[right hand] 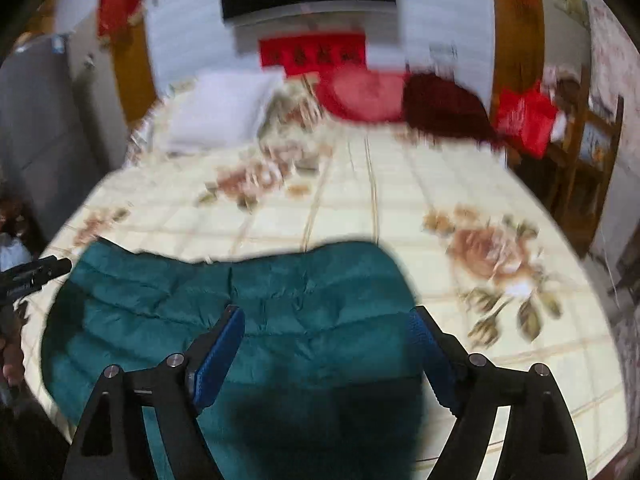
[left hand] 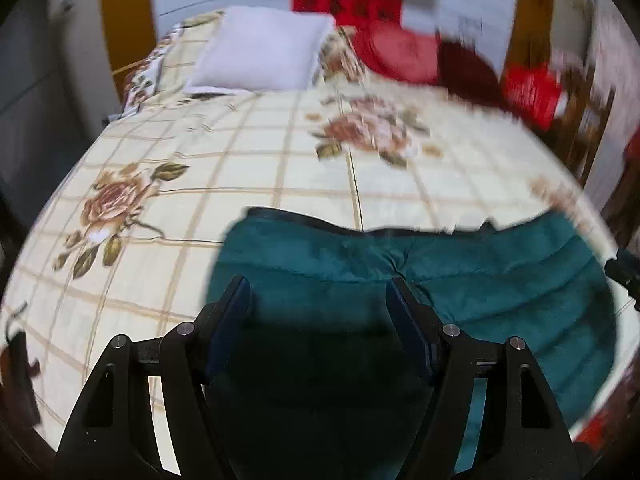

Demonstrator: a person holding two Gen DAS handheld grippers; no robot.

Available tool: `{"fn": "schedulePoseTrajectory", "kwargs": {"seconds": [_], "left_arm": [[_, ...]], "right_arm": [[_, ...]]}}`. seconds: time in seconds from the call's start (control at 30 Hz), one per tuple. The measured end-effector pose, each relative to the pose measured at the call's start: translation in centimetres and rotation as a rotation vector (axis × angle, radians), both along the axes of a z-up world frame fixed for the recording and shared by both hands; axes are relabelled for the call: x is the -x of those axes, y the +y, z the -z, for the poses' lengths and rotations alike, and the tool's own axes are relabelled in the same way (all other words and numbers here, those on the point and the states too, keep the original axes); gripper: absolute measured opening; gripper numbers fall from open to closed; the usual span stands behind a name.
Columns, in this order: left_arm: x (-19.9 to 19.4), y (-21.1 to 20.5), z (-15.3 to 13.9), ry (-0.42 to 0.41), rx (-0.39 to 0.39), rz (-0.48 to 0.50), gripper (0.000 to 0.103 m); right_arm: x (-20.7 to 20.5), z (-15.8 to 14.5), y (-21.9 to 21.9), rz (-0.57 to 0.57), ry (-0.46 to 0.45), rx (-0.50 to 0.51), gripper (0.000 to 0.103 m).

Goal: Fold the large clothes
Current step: 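Press the fold flat and open both tools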

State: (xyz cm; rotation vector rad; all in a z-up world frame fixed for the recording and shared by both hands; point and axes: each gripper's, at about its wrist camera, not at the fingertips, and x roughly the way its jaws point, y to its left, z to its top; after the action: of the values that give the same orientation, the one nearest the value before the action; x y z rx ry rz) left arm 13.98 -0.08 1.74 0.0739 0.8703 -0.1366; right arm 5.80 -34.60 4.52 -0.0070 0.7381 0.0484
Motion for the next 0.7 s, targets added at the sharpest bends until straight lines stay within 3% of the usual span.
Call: {"fn": "schedulePoseTrajectory", "kwargs": {"seconds": [0.13,0.23,0.4,0.6,0.7], "left_arm": [[-2.2,-1.3,4.2,0.046,-0.116,-0.034,0.072],[-2.1,-0.2,5.6,0.02,-0.043,-0.063,0.08],[-2.1,-0.2,5.8,0.033,-0.042,-0.065,0.081],[-2.7,-0.5,6.0,0.05,-0.028,-0.086,0.085],[-3.2,-0.5,6.0,0.087,-0.03,-0.078,0.085]], "right_arm": [[-3.8,5.0,1.0,0.058,0.14,0.013,0.085],[-4.0,6.9,1.1,0.037,0.105,0.033,0.097],[-4.0,7.2,1.1,0.022,0.116,0.027,0.102],[-3.8,7.1,1.0,0.023,0.116,0.0,0.103],[-4.1,7.1,1.4,0.022,0.142,0.032,0.103]]}}
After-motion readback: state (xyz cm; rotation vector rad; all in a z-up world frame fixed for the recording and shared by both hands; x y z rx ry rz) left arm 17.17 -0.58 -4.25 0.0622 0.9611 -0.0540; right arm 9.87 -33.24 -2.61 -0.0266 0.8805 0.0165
